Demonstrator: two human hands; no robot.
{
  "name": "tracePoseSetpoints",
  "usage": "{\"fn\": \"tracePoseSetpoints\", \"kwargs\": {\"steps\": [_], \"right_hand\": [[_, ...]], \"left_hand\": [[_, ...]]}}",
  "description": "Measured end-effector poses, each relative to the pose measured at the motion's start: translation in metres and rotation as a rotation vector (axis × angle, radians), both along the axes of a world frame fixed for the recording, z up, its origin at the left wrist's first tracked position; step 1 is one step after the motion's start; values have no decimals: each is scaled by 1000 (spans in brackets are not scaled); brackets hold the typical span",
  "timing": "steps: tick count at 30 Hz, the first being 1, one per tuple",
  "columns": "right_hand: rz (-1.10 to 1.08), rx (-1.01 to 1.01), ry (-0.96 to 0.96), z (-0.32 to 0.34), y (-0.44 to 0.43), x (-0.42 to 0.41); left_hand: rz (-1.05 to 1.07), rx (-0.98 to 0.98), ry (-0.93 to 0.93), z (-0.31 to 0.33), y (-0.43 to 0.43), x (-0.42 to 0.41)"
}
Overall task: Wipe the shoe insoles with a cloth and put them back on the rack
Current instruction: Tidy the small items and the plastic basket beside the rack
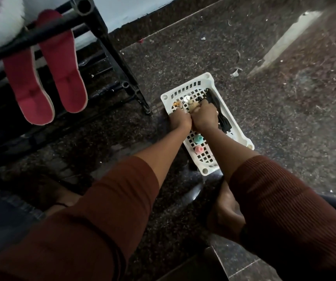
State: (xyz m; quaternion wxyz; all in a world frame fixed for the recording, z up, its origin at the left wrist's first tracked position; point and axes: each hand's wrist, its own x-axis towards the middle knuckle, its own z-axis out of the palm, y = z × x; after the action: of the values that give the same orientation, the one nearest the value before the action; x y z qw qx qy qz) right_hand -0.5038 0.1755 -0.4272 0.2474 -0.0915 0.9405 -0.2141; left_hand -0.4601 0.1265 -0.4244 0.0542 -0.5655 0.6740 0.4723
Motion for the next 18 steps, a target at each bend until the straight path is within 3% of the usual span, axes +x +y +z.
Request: {"fn": "tracePoseSetpoints", "kwargs": {"steps": [8,18], "right_hand": [[87,110,166,7,12,15],[54,18,131,0,19,20]], "left_hand": [[203,18,2,8,5,6],[-113,-148,-43,5,6,41]]}}
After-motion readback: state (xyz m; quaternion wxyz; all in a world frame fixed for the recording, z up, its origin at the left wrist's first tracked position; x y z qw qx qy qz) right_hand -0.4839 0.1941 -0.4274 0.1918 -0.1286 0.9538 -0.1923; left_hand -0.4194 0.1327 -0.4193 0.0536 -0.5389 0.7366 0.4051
